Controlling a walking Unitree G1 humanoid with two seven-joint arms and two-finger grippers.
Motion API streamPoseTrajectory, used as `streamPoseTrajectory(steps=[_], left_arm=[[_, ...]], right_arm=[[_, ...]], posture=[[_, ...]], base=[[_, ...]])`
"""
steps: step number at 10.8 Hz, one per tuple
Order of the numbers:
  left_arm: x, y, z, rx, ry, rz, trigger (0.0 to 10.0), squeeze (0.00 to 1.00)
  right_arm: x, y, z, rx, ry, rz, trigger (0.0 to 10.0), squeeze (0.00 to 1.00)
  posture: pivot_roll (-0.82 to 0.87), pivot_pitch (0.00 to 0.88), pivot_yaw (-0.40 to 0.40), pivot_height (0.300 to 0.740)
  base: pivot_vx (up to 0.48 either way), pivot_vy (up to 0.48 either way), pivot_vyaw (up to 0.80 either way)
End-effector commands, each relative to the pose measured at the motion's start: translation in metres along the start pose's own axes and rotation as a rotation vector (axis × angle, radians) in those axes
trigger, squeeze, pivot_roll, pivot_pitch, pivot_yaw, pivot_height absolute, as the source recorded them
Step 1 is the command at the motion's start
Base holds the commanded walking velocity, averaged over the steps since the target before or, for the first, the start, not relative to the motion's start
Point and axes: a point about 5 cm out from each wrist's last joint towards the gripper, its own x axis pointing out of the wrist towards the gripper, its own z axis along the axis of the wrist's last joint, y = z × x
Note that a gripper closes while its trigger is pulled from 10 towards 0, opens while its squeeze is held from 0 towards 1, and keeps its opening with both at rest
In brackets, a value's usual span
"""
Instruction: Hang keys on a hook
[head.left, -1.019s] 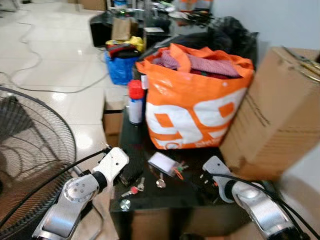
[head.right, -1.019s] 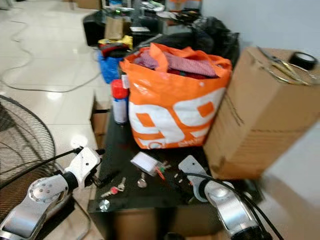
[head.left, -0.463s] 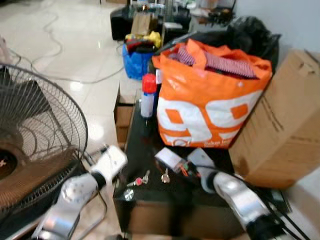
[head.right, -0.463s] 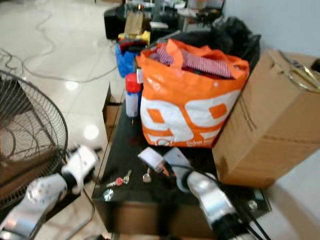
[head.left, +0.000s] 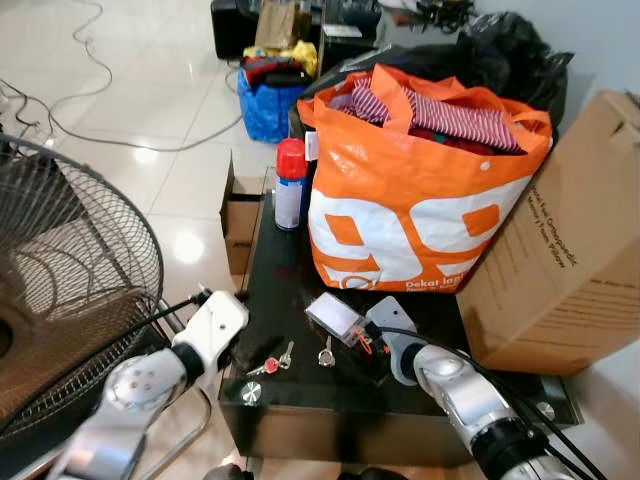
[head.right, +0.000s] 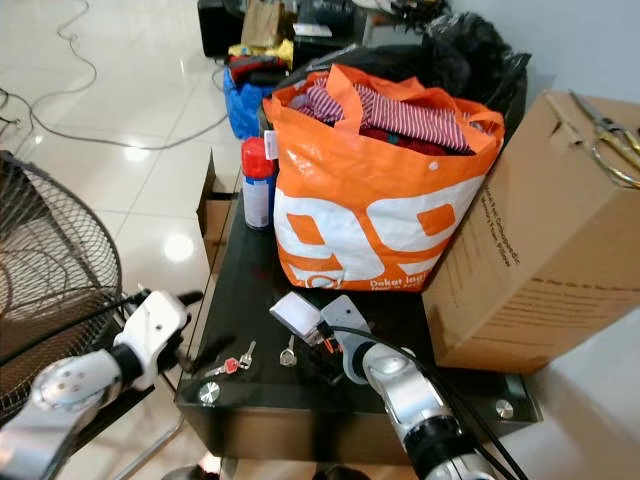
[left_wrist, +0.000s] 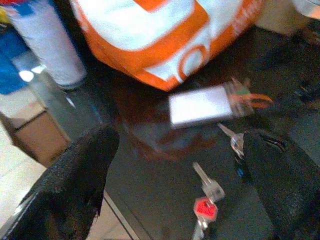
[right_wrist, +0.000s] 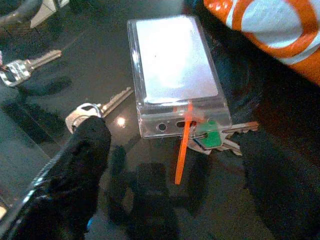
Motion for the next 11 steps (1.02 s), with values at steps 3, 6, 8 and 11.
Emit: streamPoseTrajectory(steps=[3,6,8,11], left_arm=[[-0.006,-0.009,-0.001,-0.011,0.054,-0.118,10.0,0.00],[-0.009,-0.018,-0.006,-0.010,0.092,-0.186,10.0,0.00],[-0.008,-0.018,-0.004,-0.017,0.089,-0.191,10.0,0.00],[-0.007,-0.017,-0.004,-0.018,0.086,-0.194,10.0,0.00]], right_arm=[[0.006,-0.008,-0.001,0.035,0.017,-0.055,2.5,0.00],[0.010,-0.010,-0.002,0.052,0.024,-0.077,0.0,0.00],[0.011,-0.009,-0.006,0.056,0.034,-0.075,0.0,0.00],[0.011,-0.011,-0.009,0.053,0.042,-0.070,0.0,0.00]], posture=[[-0.04,0.116,-0.088,0.740],[-0.04,0.126,-0.084,0.740],[-0.05,0.128,-0.084,0.740],[-0.05,0.120,-0.080,0.740]], base=[[0.000,0.000,0.00],[0.000,0.000,0.00],[0.000,0.000,0.00],[0.000,0.000,0.00]])
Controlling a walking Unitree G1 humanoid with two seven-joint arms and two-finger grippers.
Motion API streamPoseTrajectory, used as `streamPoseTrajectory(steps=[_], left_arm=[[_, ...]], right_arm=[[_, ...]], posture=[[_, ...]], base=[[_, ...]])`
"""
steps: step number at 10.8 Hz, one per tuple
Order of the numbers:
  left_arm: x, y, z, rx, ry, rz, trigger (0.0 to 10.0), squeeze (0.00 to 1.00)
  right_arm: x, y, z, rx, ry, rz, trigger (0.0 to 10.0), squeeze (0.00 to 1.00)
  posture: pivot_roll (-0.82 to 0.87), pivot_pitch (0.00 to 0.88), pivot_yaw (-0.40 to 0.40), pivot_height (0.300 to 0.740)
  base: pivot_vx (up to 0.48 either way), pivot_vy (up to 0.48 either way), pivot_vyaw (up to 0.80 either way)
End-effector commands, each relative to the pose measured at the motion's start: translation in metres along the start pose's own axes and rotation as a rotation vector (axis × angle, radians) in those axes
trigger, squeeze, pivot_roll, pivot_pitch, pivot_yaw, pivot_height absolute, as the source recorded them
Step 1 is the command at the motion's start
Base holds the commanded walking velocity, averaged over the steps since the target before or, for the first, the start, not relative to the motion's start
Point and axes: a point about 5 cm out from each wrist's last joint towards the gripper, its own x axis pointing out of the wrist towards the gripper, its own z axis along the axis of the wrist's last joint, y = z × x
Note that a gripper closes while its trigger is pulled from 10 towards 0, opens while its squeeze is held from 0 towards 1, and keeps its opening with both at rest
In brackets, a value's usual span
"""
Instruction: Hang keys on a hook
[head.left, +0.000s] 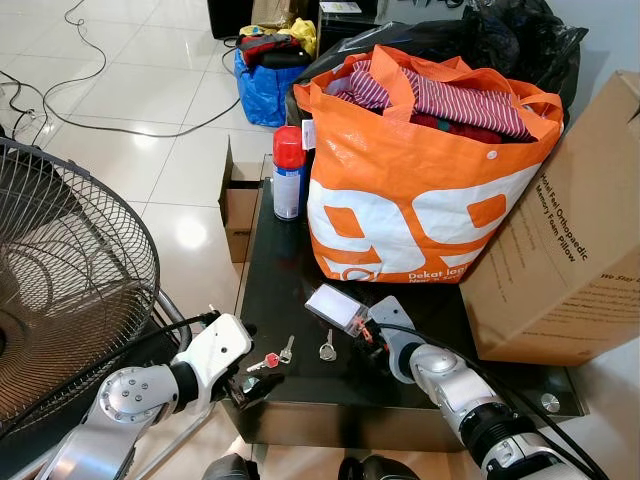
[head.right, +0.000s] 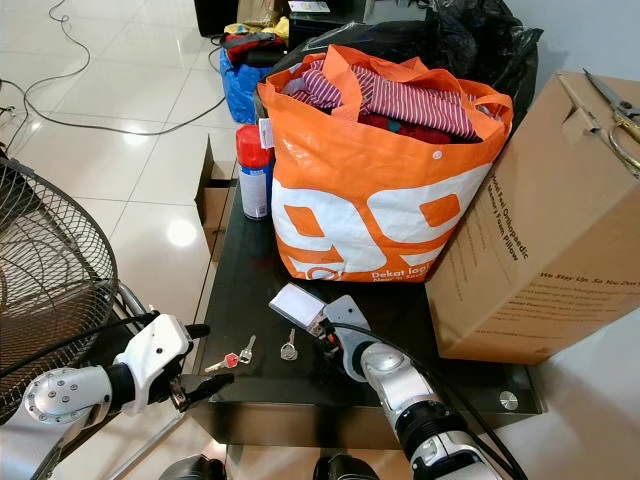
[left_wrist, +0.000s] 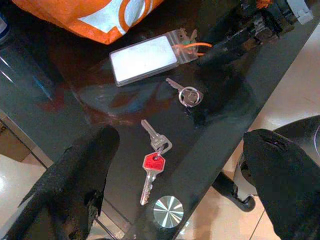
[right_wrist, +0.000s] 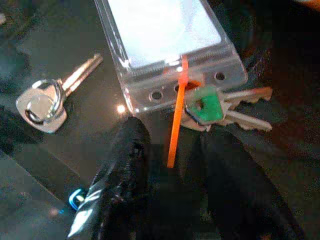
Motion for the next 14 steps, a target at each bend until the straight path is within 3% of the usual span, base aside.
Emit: streamPoseTrajectory(steps=[1,10,12,14], left_arm=[[0.003,-0.003,0.004,0.005,-0.020,-0.019,10.0,0.00],[0.007,0.001,0.007,0.015,-0.046,0.007,10.0,0.00],[0.011,0.006,0.015,-0.024,-0.103,0.079,10.0,0.00],[0.015,0.014,0.031,-0.113,-0.206,0.219,10.0,0.00]], right_arm=[[-0.001,-0.005,-0.001,0.005,-0.002,-0.010,0.0,0.00],[-0.001,-0.008,0.003,0.029,-0.033,-0.019,0.0,0.00],[-0.006,-0.014,0.008,0.043,-0.090,-0.026,0.0,0.00],[-0.025,-0.022,0.010,0.045,-0.196,-0.031,0.0,0.00]], posture=[[-0.05,0.115,-0.080,0.740],[-0.04,0.068,-0.077,0.740],[-0.05,0.021,-0.073,0.740],[-0.04,0.000,-0.065,0.740]], base=[[0.000,0.000,0.00],[0.000,0.000,0.00],[0.000,0.000,0.00],[0.000,0.000,0.00]])
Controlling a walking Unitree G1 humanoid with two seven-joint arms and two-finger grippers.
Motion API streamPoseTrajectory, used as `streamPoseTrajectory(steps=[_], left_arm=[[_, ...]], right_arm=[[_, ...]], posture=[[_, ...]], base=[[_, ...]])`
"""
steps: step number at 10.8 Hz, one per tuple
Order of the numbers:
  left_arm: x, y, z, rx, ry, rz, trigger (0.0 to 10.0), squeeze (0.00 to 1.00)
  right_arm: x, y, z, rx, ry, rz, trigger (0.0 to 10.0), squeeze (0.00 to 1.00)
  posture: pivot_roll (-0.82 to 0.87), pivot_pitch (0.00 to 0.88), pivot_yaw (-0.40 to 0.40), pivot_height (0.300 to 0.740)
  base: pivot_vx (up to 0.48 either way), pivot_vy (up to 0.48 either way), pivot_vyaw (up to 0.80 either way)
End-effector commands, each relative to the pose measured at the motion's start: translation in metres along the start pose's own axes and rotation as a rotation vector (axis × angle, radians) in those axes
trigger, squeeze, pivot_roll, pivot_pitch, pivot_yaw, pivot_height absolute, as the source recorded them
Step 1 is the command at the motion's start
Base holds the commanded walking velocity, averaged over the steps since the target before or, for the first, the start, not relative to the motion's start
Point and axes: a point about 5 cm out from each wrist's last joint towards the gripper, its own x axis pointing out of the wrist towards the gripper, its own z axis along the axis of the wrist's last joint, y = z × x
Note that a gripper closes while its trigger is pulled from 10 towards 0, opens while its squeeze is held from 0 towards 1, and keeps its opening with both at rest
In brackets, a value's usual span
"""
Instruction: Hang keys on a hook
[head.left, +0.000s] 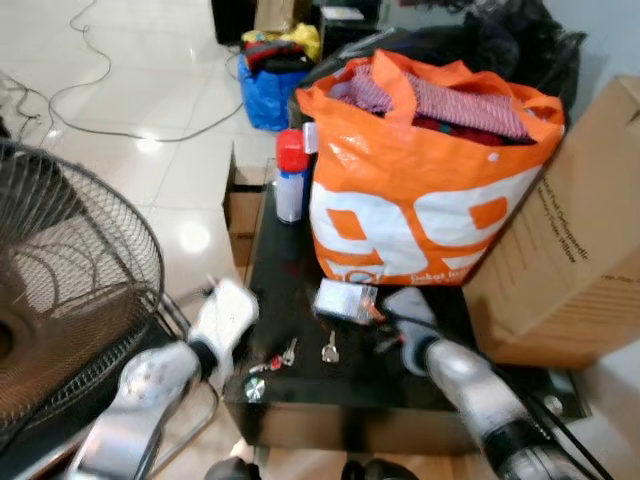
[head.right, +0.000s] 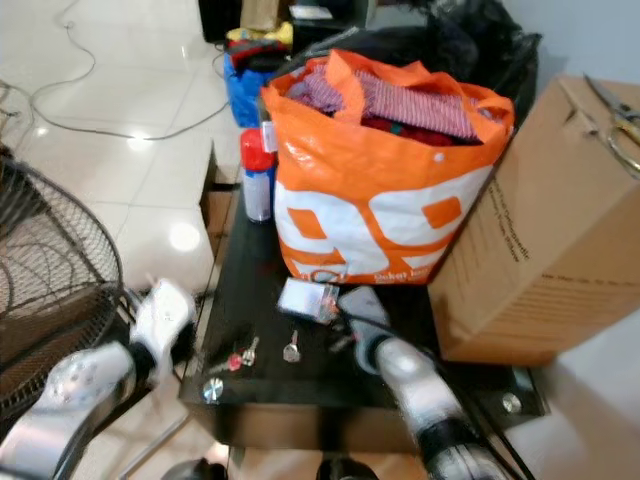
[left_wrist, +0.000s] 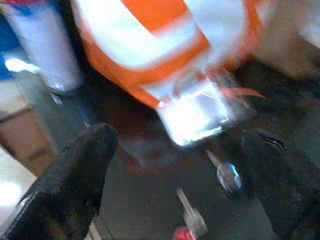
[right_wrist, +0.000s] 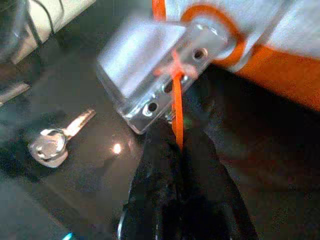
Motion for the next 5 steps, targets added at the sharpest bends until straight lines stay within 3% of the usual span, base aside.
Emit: streamPoseTrajectory(steps=[1,2,4,5], left_arm=[[-0.002,0.005,0.009,-0.011,-0.046,0.073,10.0,0.00],[-0.004,0.007,0.016,0.030,-0.064,0.131,10.0,0.00],[-0.007,0.009,0.018,0.022,-0.064,0.229,10.0,0.00],[-0.008,0.008,0.017,0.021,-0.058,0.258,10.0,0.00]], right_arm=[[-0.015,-0.009,0.010,-0.002,-0.060,-0.016,0.0,0.00],[-0.034,-0.010,0.021,0.008,-0.119,-0.037,0.0,0.00],[-0.062,-0.011,0.032,0.017,-0.172,-0.108,0.0,0.00],[-0.070,-0.009,0.035,0.025,-0.179,-0.146,7.2,0.00]], posture=[[-0.05,0.000,-0.052,0.740],[-0.06,0.000,-0.047,0.740],[-0.06,0.000,-0.053,0.740],[-0.05,0.000,-0.063,0.740]], base=[[0.000,0.000,0.00],[0.000,0.000,0.00],[0.000,0.000,0.00],[0.000,0.000,0.00]])
